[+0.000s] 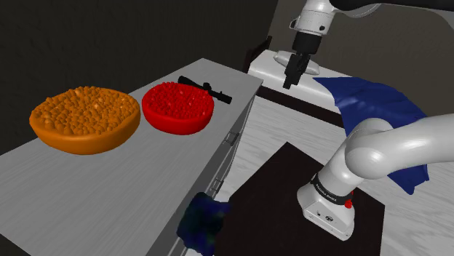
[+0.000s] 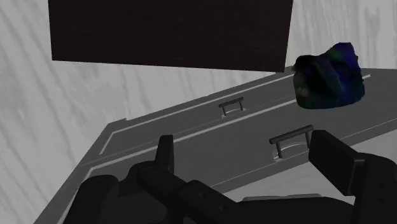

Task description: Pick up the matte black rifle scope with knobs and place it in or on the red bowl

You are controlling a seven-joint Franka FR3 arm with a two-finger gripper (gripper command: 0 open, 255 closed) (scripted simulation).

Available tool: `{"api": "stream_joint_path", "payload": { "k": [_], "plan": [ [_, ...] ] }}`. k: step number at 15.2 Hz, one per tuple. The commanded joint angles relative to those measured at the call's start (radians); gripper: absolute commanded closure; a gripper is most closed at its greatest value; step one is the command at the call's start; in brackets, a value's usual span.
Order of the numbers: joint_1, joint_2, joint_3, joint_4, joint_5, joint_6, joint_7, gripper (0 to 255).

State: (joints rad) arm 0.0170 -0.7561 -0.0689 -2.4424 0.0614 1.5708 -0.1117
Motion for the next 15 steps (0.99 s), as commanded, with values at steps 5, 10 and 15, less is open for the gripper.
{"api": "stream_joint_path", "payload": {
  "k": [5,10,15],
  "plan": [
    [0.019,0.127,0.042,0.035,0.017,0.119,0.037,0],
    [0.036,0.296,0.090,0.109,0.022,0.246,0.084,0],
    [0.047,0.472,0.133,0.216,0.007,0.347,0.136,0]
  ]
}}
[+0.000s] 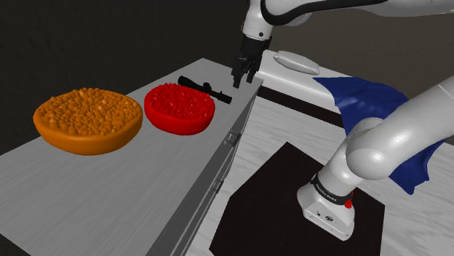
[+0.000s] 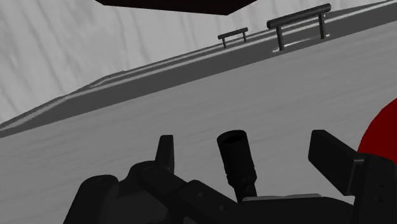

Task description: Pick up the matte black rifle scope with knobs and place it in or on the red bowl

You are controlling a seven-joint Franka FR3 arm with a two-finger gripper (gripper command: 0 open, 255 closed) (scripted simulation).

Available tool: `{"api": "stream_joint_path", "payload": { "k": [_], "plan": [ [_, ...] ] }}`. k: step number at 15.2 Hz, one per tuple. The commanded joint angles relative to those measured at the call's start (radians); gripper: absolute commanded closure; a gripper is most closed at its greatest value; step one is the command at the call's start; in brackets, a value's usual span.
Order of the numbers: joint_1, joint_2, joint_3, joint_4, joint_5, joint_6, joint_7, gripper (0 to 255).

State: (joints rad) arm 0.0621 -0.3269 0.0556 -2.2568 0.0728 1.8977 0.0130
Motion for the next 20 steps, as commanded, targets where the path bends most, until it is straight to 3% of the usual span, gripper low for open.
{"api": "stream_joint_path", "payload": {
  "k": [1,10,20],
  "plan": [
    [0.004,0.078,0.016,0.055,-0.011,0.036,0.023,0],
    [0.030,0.405,0.064,0.338,-0.098,0.125,0.133,0],
    [0.031,0.442,0.063,0.280,-0.104,0.220,0.138,0]
  ]
}}
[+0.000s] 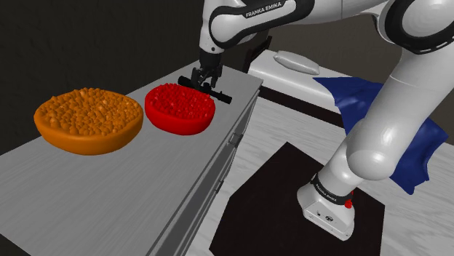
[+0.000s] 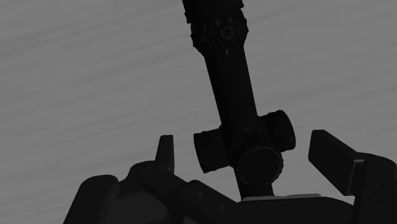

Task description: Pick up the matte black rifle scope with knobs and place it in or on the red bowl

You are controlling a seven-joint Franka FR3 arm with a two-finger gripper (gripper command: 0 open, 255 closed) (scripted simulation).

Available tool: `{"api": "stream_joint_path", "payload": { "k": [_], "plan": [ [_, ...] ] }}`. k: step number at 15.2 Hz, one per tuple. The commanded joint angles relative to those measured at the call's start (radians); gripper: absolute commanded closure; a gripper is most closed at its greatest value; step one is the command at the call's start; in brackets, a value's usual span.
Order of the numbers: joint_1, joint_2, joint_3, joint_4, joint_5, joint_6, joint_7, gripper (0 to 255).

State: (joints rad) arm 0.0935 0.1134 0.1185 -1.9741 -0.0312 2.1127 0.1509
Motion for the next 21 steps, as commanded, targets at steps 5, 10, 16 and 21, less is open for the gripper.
{"api": "stream_joint_path", "payload": {
  "k": [5,10,16,21],
  "plan": [
    [0.000,0.002,0.000,-0.002,0.000,0.005,0.000,0],
    [0.000,0.002,0.000,-0.002,0.000,0.004,0.000,255],
    [0.000,0.002,0.000,-0.002,0.000,0.005,0.000,255],
    [-0.001,-0.020,0.000,0.039,0.004,-0.058,-0.004,255]
  ]
}}
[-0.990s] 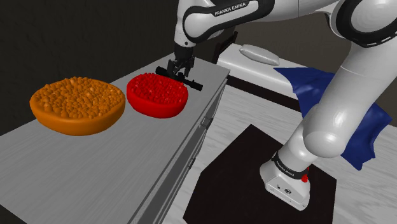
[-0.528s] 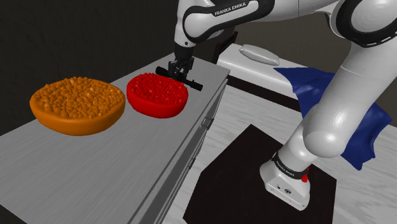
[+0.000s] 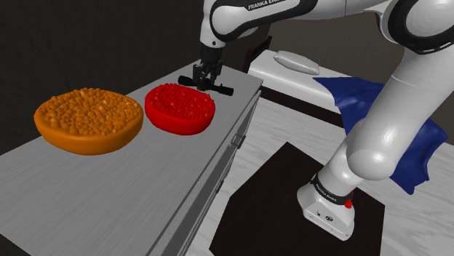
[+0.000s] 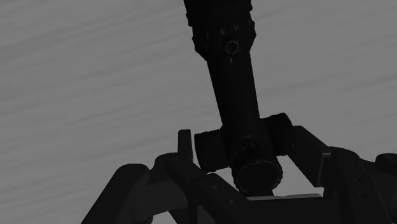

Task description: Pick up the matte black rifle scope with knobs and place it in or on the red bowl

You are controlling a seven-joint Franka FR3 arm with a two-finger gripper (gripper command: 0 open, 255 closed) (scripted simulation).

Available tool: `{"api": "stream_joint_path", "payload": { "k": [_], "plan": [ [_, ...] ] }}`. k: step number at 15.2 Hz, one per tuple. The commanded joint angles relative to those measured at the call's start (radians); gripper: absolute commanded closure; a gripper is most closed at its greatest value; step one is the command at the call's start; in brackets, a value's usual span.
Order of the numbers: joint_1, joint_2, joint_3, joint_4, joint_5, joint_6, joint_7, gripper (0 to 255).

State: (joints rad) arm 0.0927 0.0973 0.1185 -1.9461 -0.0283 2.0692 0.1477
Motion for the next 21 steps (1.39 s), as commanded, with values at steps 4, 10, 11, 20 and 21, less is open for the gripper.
{"api": "stream_joint_path", "payload": {
  "k": [4,10,11,20,21],
  "plan": [
    [0.000,-0.019,0.000,0.047,0.003,-0.066,-0.003,255],
    [0.000,-0.034,0.000,0.110,0.006,-0.143,-0.005,255],
    [0.000,-0.036,0.000,0.121,0.006,-0.156,-0.006,255],
    [0.000,-0.043,0.001,0.234,0.008,-0.276,-0.008,255],
    [0.000,-0.042,0.001,0.248,0.008,-0.289,-0.008,255]
  ]
}}
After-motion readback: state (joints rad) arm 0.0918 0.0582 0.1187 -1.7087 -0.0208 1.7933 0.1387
